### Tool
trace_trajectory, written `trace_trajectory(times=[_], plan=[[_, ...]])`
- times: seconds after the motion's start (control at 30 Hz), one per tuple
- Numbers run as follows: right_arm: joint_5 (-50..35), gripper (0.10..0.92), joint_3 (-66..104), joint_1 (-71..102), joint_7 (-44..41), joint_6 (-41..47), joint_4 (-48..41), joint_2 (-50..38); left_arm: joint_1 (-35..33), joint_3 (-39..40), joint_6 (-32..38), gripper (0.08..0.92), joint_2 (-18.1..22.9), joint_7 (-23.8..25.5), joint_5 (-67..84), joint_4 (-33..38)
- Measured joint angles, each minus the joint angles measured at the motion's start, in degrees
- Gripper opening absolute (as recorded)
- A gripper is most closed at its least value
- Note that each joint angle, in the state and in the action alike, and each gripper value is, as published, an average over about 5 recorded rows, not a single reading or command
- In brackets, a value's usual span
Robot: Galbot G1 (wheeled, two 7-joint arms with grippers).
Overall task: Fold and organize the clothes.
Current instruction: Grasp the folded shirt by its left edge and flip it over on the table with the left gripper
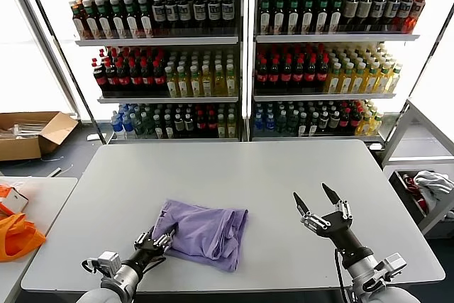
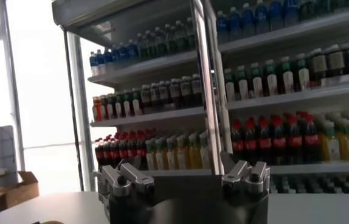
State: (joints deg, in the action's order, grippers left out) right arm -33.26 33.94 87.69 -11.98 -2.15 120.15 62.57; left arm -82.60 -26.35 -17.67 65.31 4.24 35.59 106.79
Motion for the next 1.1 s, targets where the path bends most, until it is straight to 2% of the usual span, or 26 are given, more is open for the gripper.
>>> trace_trajectory(times=[0.37,0.47,0.73,1.1], plan=[[0.0,0.823,0.1,-0.1,0.0,0.0,-0.4,-0.2,-0.1,-1.9,0.3,0.16,1.9,-0.4,1.5,0.9],[-0.1,0.823,0.4,-0.1,0.0,0.0,-0.6,-0.4,-0.4,-3.7,0.4,0.112,2.3,-0.3,1.7,1.5],[-0.5,0.823,0.7,-0.1,-0.1,-0.2,-1.0,-0.9,-0.8,-13.5,-0.3,0.107,1.0,1.2,1.1,2.7],[-0.4,0.823,0.6,-0.2,0.0,-0.2,-0.3,-1.0,-0.4,-27.9,-2.3,0.107,-7.8,2.7,2.7,1.7]])
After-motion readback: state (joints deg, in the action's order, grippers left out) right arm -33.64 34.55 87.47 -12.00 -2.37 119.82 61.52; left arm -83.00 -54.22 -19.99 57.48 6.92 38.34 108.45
